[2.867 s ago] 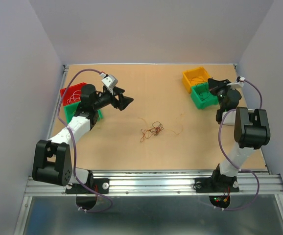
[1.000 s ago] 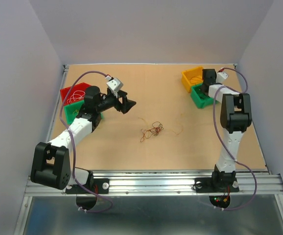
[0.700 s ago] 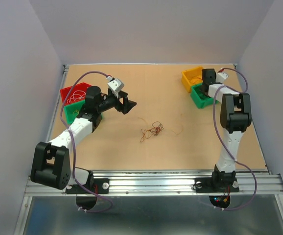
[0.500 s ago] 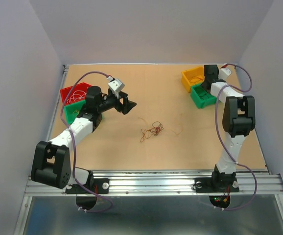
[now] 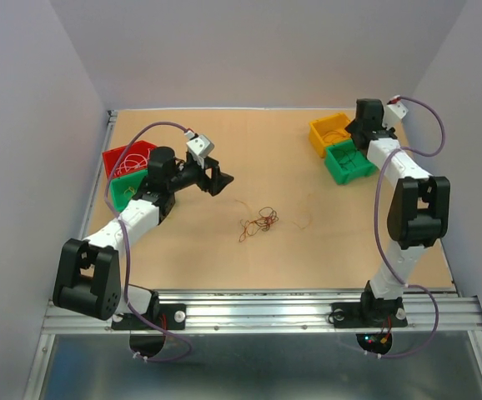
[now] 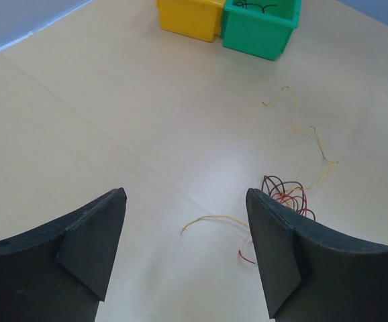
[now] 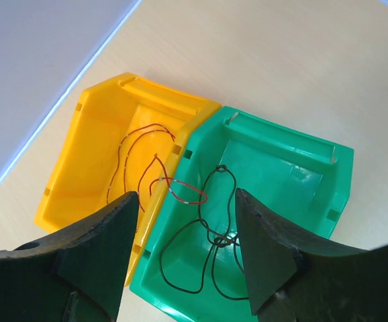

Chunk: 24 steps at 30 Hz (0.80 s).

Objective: Untangle the cables

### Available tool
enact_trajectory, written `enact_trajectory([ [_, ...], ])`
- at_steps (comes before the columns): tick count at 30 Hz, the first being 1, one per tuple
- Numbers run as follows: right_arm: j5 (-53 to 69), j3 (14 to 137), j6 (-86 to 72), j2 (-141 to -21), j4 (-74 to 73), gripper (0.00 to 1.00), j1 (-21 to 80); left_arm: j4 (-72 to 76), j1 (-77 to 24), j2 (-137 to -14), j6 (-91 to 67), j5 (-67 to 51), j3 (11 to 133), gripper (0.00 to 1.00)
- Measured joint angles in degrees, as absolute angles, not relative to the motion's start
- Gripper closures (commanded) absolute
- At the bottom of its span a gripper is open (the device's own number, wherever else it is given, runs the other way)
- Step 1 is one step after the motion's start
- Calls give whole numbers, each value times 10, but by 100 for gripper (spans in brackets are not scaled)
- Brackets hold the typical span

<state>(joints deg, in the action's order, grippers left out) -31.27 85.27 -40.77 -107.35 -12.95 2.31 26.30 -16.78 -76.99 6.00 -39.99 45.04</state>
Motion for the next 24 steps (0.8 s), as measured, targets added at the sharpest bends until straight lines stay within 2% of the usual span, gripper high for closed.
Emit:
enact_trajectory([
  [2, -307, 853, -400, -1072, -130, 36, 23, 262, -168, -771, 61, -399, 450, 17],
  [4, -296, 853, -392, -1072, -130, 42, 23, 262, -169, -773, 62, -398, 451, 17],
  [8, -279, 853, -385, -1073, -130, 43, 23, 258, -169, -778, 64, -397, 452, 17],
  [12, -274, 855, -379, -1085, -129, 49, 23, 256, -169, -779, 66, -395, 452, 17],
  [15, -270, 863, -374, -1110, -129, 51, 23, 254, -170, -779, 67, -395, 456, 17],
  [18, -266, 874, -370, -1139, -130, 63, 23, 254, -170, -779, 69, -394, 460, 17],
  [19, -265, 877, -368, -1147, -130, 73, 23, 254, -170, -779, 69, -394, 460, 17],
  [20, -265, 880, -371, -1153, -129, 79, 23, 254, -171, -779, 70, -394, 460, 17],
  [21, -264, 885, -370, -1157, -124, 92, 23, 254, -171, -780, 70, -393, 460, 17],
  [23, -264, 894, -368, -1158, -126, 99, 23, 254, -172, -780, 71, -394, 460, 17],
  [24, -263, 899, -366, -1158, -126, 99, 24, 254, -173, -782, 71, -394, 461, 17],
])
